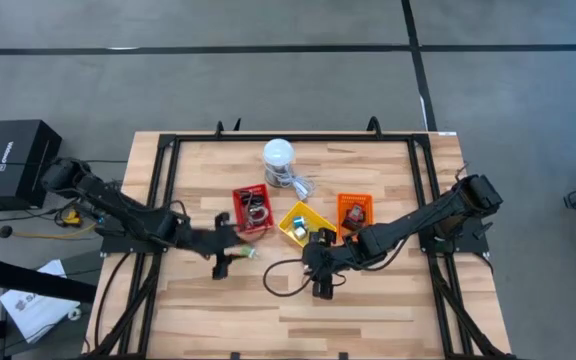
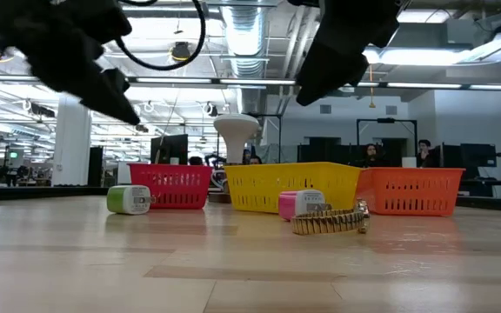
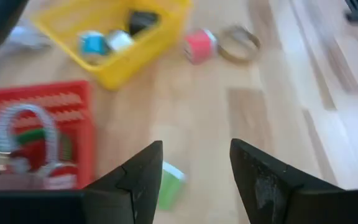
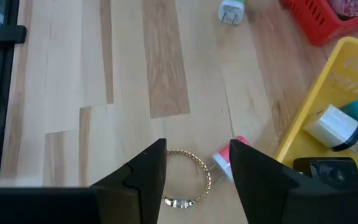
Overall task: Pick & Place Office items
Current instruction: Put the green charger adapter into the yellow basket
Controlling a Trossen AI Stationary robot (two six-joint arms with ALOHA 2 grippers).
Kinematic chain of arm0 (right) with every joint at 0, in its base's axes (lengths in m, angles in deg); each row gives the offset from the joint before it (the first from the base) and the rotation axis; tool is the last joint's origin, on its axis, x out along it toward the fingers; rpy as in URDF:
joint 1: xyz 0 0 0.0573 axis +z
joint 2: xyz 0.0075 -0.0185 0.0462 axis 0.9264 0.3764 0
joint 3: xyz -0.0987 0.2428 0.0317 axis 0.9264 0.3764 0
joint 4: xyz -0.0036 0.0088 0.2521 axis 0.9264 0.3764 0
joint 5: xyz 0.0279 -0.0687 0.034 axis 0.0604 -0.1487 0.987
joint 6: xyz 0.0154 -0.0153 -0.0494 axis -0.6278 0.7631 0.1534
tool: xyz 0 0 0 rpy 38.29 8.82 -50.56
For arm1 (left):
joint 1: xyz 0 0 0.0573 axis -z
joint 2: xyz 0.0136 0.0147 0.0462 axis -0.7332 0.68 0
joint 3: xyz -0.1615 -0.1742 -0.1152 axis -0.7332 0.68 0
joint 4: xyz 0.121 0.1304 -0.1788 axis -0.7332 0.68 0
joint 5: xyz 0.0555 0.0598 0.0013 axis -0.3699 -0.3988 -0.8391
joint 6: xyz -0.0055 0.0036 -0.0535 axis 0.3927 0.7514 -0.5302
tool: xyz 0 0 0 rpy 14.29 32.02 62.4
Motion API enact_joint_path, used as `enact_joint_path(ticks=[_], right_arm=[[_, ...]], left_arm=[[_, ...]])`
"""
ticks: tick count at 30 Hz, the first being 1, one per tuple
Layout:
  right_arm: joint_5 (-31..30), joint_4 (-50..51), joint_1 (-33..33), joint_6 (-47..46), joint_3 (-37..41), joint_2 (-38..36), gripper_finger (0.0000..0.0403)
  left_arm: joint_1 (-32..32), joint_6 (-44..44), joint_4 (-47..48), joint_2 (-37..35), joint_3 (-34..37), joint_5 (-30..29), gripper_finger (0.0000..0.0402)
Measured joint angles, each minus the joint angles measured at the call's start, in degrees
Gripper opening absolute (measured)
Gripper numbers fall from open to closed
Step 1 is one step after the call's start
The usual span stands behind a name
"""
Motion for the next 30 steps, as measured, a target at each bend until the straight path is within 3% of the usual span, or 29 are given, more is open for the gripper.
enact_joint_path(ticks=[6, 13, 18, 24, 30], right_arm=[[0.02, -1.25, 0.04, 0.4, 0.0, 0.0, 0.0166], [0.02, -1.21, 0.04, 0.5, 0.0, 0.0, 0.0166], [0.02, -1.06, 0.04, 0.62, 0.0, 0.0, 0.0167], [0.01, -1.04, 0.04, 0.62, 0.0, 0.0, 0.0166], [0.01, -1.04, 0.04, 0.62, 0.0, 0.0, 0.0166]], left_arm=[[2.2, 4.97, -3.15, 8.11, -0.02, -0.08, 0.02], [-2.02, 13.18, -5.59, 15.24, -0.79, -0.36, 0.0234], [-4.36, 13.15, -5.54, 17.57, -0.81, 4.64, 0.0246], [-4.71, 13.05, -5.76, 20.14, -0.85, 6.25, 0.0238], [-4.71, 12.7, -6.05, 21.18, -0.85, 7.23, 0.0205]])
